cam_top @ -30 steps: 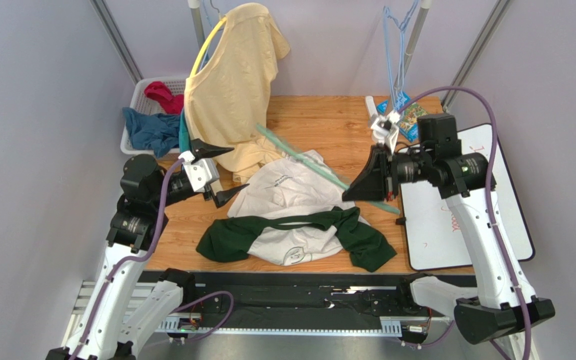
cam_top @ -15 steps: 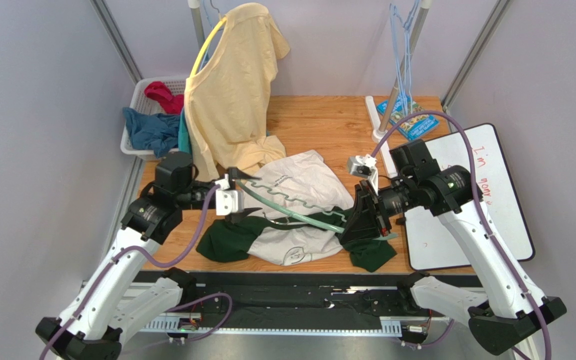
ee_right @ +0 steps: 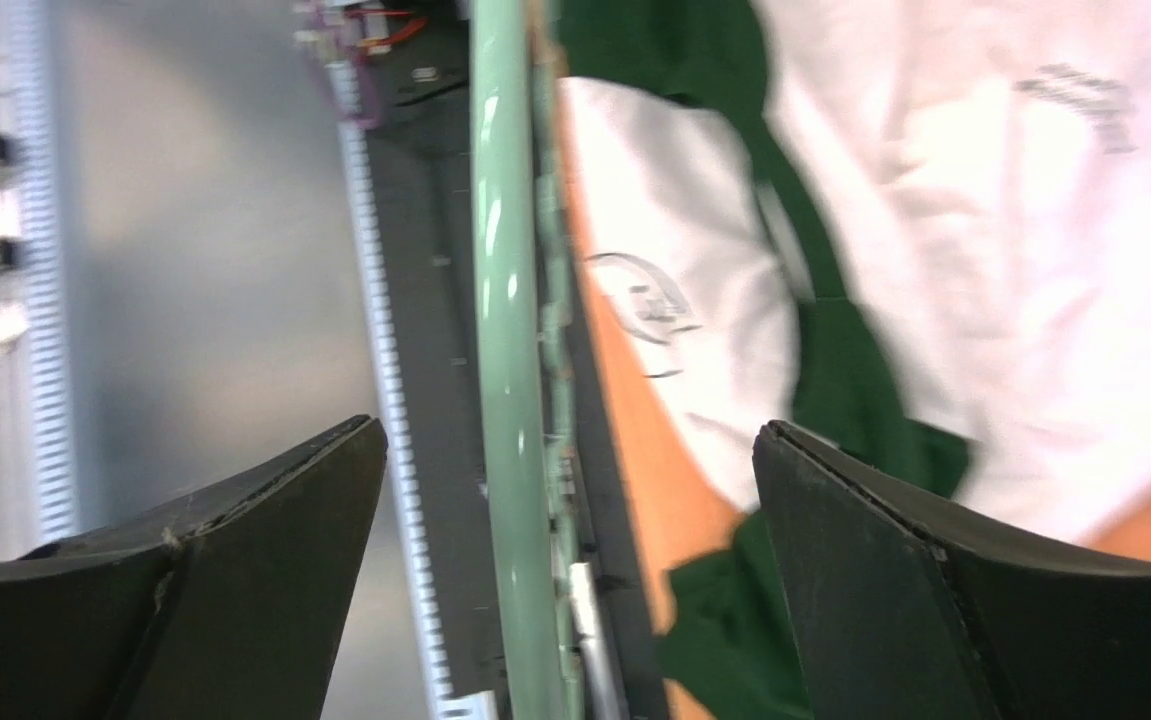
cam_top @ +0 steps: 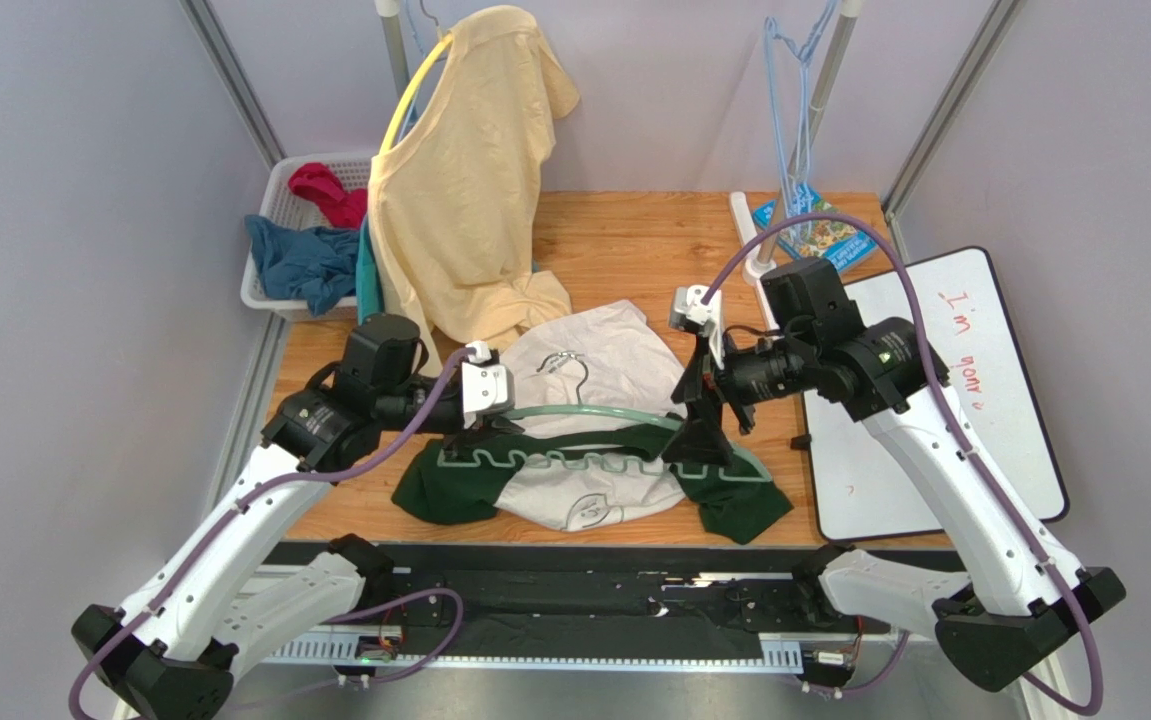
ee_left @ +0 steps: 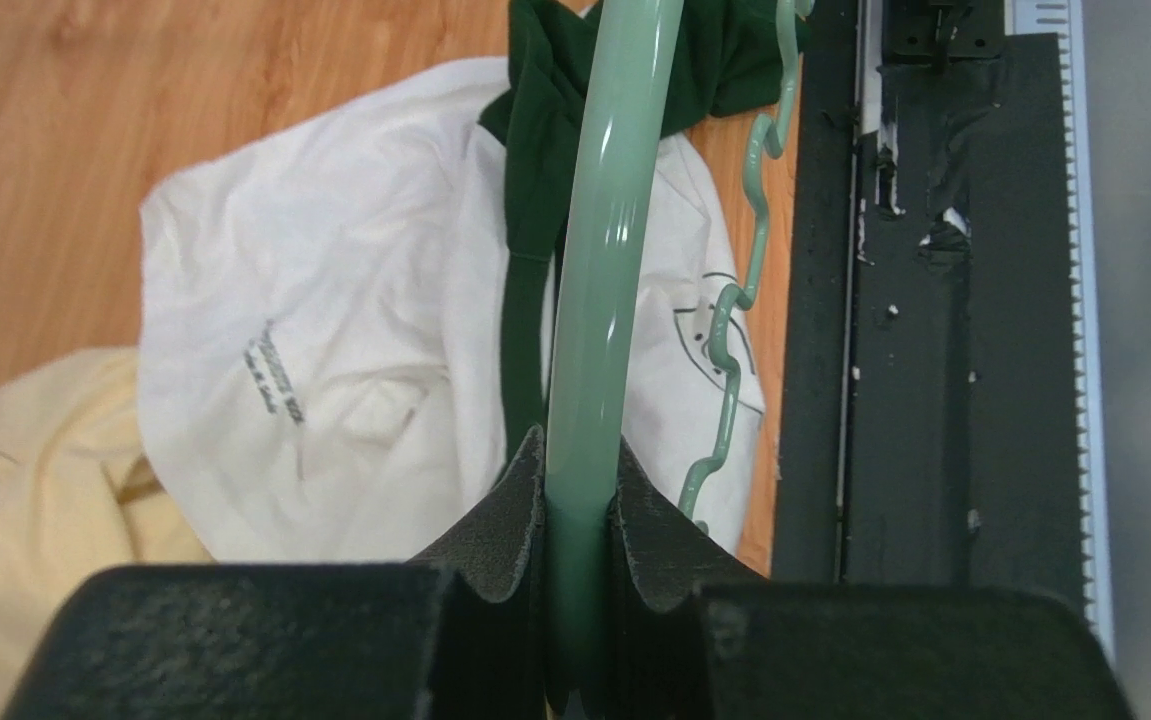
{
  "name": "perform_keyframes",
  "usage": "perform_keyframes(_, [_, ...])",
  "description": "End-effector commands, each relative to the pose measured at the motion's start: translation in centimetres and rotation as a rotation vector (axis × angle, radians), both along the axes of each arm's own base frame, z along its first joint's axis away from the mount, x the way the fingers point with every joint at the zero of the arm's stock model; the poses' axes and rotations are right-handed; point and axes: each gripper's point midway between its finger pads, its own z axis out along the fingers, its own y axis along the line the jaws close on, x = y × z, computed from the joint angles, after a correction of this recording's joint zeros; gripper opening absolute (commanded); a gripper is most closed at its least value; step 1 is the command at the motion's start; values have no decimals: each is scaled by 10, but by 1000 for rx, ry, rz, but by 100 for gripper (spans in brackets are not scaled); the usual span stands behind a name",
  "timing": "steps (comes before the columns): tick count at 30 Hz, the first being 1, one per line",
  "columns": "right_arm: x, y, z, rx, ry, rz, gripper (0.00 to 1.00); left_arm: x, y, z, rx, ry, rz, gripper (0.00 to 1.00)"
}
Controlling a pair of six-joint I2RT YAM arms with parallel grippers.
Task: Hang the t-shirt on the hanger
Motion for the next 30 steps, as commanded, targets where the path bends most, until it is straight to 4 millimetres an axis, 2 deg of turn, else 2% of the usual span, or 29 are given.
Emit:
perform_keyframes(1, [51, 5, 41, 35, -344, -113, 100, -2, 0, 1, -51, 160, 132, 0])
perform_keyframes(6, [43, 28, 52, 26, -407, 10, 99, 5, -3, 6, -66, 173, 162, 0])
perform_keyframes(7, [44, 35, 43, -2, -379, 31, 98, 8, -2, 8, -59, 155, 165, 0])
perform_keyframes(10, [43, 53, 41, -15, -355, 95, 97, 11, -1, 8, -32, 116, 158, 0])
perform_keyframes(12, [44, 63, 40, -7, -330, 117, 97, 10, -1, 8, -19, 94, 146, 0])
perform_keyframes(13, [46, 68, 47, 11, -334, 119, 96, 12, 0, 9, -7, 72, 149, 0])
perform_keyframes(14, [50, 75, 42, 5, -301, 124, 96, 12, -1, 8, 4, 48, 140, 0])
perform_keyframes(17, [47, 91, 43, 27, -250, 172, 95, 11, -3, 9, 27, 17, 122, 0])
perform_keyframes(19, [43, 98, 41, 31, -231, 203, 89, 11, -5, 8, 38, 9, 107, 0])
perform_keyframes(23, [32, 108, 21, -4, -185, 257, 78, 13, -7, 6, 56, 4, 102, 0])
perform_keyframes(26, [27, 107, 8, -26, -157, 278, 64, 14, -8, 6, 59, 8, 96, 0])
perform_keyframes(27, [26, 106, 3, -38, -155, 281, 49, 14, -8, 4, 63, 14, 95, 0])
perform_keyframes(29, [26, 104, 0, -48, -159, 284, 31, 13, -9, 3, 63, 19, 92, 0])
perform_keyframes(30, [26, 102, -3, -60, -162, 281, 12, 12, -10, 2, 64, 22, 87, 0])
